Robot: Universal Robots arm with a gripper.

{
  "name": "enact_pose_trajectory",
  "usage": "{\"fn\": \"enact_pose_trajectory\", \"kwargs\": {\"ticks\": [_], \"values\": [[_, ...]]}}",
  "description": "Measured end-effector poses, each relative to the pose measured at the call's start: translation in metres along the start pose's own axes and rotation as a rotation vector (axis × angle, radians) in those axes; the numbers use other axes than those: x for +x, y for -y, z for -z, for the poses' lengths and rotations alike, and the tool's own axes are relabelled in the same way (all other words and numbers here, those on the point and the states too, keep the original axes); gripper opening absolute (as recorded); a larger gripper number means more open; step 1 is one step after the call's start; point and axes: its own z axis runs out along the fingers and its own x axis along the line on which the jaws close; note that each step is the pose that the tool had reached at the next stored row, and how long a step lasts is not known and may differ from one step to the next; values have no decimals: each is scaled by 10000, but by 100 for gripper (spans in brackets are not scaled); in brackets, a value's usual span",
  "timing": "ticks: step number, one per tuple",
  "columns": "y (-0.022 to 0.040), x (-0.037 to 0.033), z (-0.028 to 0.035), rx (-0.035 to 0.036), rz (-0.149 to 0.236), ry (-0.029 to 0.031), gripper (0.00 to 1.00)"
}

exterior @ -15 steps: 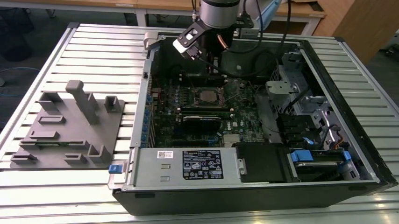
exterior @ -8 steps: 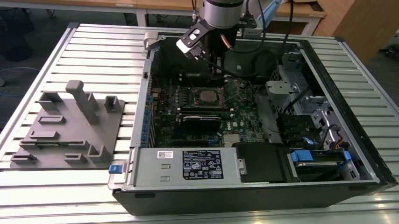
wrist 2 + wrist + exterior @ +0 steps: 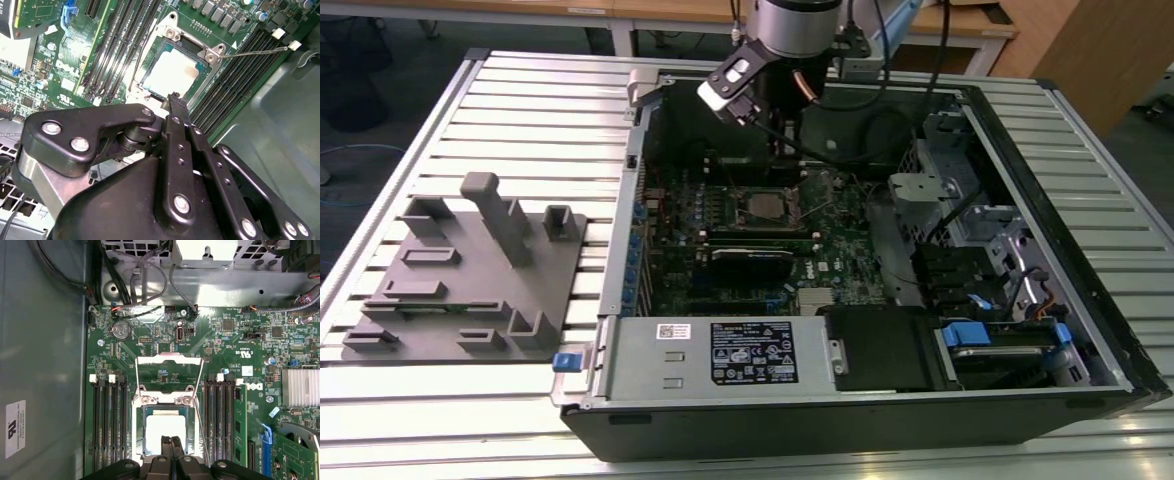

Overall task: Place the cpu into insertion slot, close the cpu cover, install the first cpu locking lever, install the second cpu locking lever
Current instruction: 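Close the cpu cover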

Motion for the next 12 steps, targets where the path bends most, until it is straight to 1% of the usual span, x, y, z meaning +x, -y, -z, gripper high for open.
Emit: {"fn": "enact_pose_trajectory", "kwargs": {"ticks": [3,12], "values": [[-55,1,-3,0,0,-1,10],[-303,5,-12,0,-1,-1,10]]}}
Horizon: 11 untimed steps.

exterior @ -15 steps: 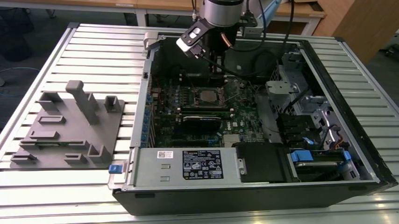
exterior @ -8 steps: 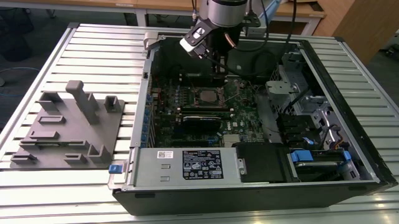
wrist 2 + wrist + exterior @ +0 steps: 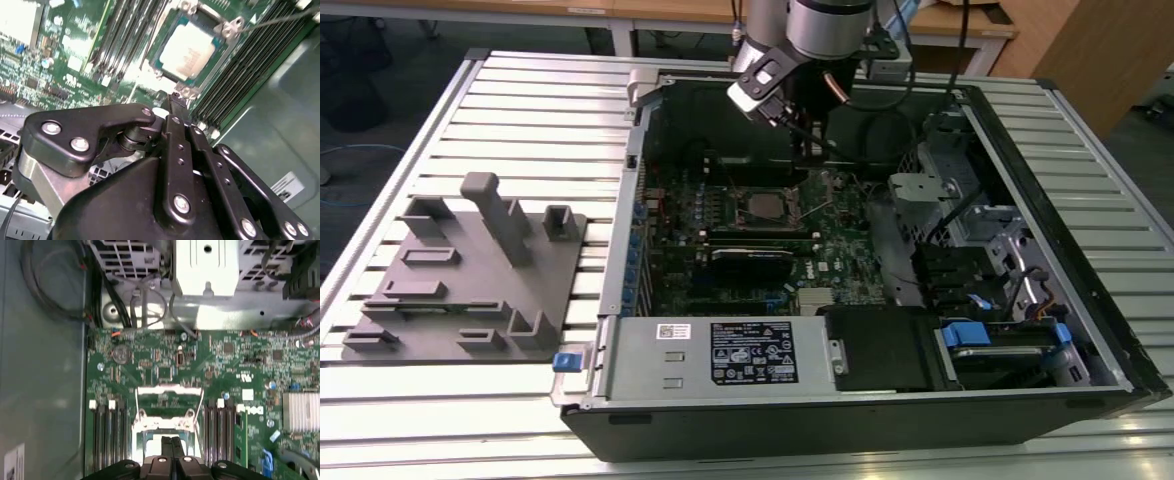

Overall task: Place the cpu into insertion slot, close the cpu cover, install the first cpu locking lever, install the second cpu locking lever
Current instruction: 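Close the cpu cover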

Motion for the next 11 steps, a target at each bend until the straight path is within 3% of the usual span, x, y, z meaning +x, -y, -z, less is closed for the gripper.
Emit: {"fn": "enact_pose_trajectory", "kwargs": {"ticks": [11], "values": [[-267,5,-12,0,1,-2,10]]}}
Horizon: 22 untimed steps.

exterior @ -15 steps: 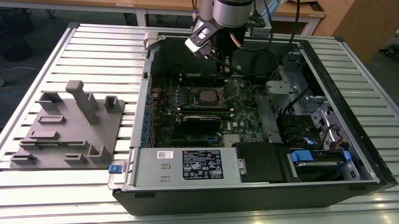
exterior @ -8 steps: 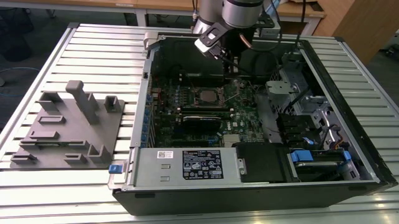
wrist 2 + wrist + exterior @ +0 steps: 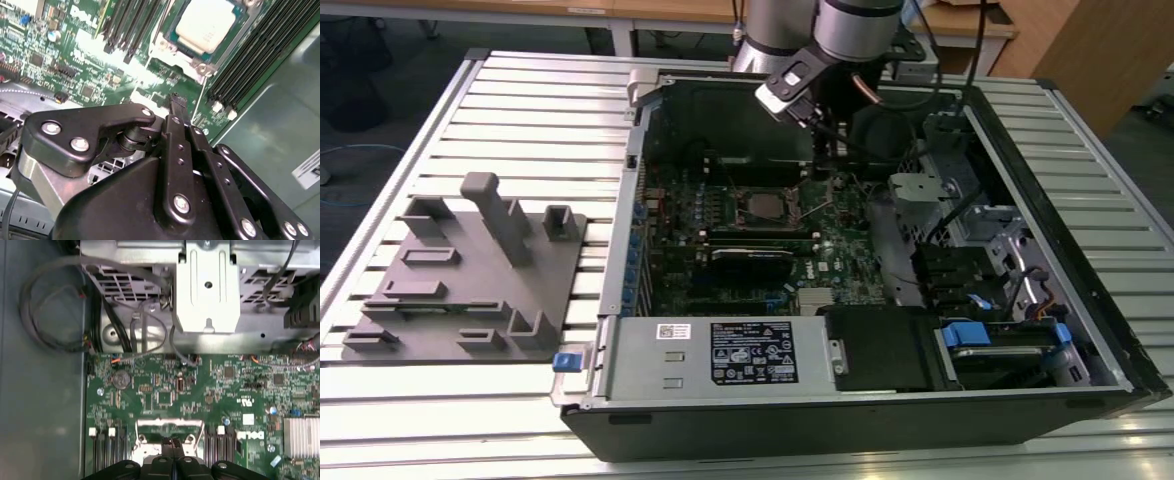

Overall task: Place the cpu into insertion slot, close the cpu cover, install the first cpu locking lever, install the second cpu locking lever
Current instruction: 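Close the cpu cover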

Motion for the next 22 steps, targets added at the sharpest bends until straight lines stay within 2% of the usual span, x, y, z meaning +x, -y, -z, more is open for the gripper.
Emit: {"fn": "enact_pose_trajectory", "kwargs": {"ticks": [6,7,15,18,22], "values": [[-124,1,-5,0,0,1,10],[-168,2,-6,1,-1,1,10],[-332,5,-13,0,0,1,10],[-364,6,-20,1,0,1,10],[-368,6,-79,1,-1,1,10]]}}
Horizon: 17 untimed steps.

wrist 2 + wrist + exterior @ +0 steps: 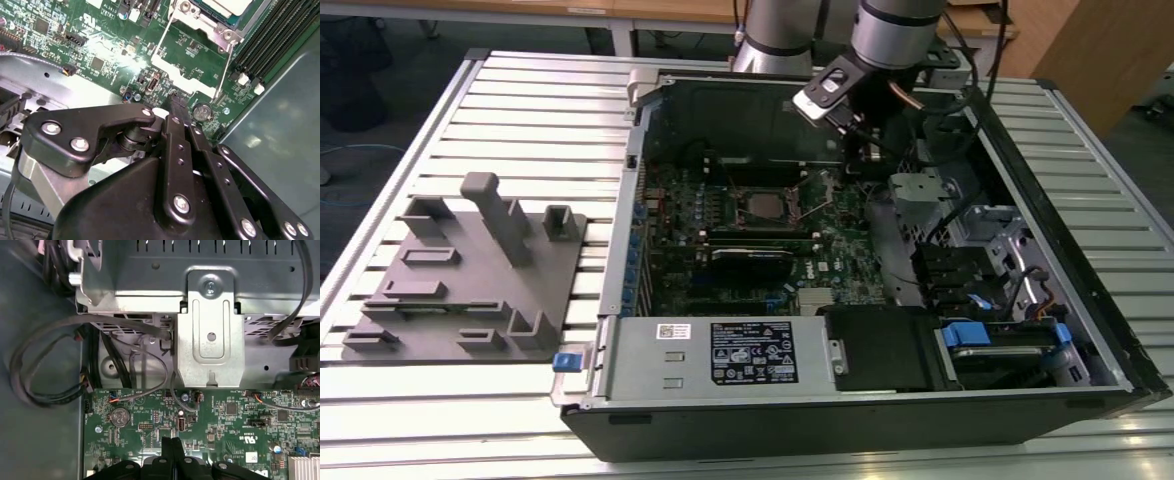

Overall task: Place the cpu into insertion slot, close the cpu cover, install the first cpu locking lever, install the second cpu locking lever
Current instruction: 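Close the cpu cover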

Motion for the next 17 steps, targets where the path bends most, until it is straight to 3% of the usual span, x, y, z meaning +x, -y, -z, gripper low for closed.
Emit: {"fn": "enact_pose_trajectory", "kwargs": {"ticks": [7,14,17], "values": [[-4,1,-84,0,1,0,10],[-3,2,-95,0,1,0,10],[30,1,-99,-27,1,0,10]]}}
